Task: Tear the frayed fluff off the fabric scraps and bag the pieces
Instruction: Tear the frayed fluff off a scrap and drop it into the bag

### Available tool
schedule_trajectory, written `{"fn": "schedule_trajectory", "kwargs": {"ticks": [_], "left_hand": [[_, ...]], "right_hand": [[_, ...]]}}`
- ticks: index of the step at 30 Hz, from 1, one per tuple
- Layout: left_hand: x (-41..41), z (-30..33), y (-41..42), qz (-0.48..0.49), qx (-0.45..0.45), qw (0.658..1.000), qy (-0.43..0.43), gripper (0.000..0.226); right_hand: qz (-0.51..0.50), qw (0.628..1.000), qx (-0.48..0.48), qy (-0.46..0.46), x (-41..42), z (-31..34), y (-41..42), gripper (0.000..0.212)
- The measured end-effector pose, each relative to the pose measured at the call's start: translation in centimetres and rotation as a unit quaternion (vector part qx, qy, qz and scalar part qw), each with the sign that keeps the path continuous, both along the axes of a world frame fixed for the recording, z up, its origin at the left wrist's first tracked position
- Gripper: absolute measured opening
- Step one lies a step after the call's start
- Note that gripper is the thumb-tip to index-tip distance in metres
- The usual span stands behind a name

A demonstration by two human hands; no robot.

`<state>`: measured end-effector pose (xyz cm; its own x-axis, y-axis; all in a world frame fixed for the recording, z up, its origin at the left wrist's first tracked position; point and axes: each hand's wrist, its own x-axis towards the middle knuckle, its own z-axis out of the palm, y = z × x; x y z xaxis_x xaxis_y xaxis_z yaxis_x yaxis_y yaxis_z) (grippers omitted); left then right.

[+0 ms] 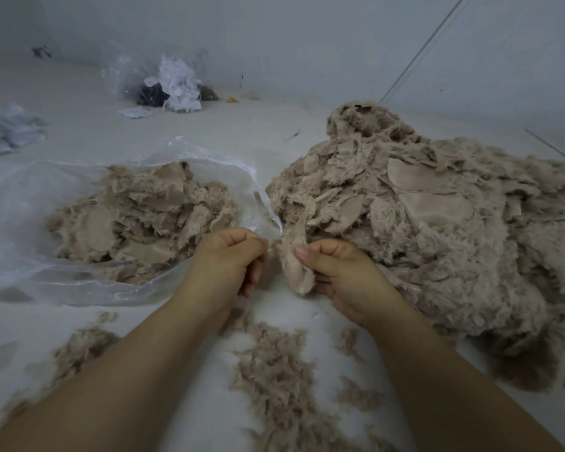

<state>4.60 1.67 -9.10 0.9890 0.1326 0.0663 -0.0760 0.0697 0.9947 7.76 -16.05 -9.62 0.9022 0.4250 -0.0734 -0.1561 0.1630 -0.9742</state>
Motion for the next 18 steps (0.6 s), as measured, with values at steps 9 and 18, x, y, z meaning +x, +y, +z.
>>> {"fn": "schedule_trajectory", "kwargs": {"ticks": [9,18], "left_hand": [[-0.6,0.5,-0.7,-0.081,0.108,0.989,0.053,0.029],[0.8,0.1,-0.5,0.088,-0.041,0.994,-0.057,0.01]], "right_hand": [[0.015,1.0,0.011,0.004,-0.1,0.2,0.0,0.021],[-0.018,0.999,-0.008,0.026,0.0,0.4,0.3,0.036]]}}
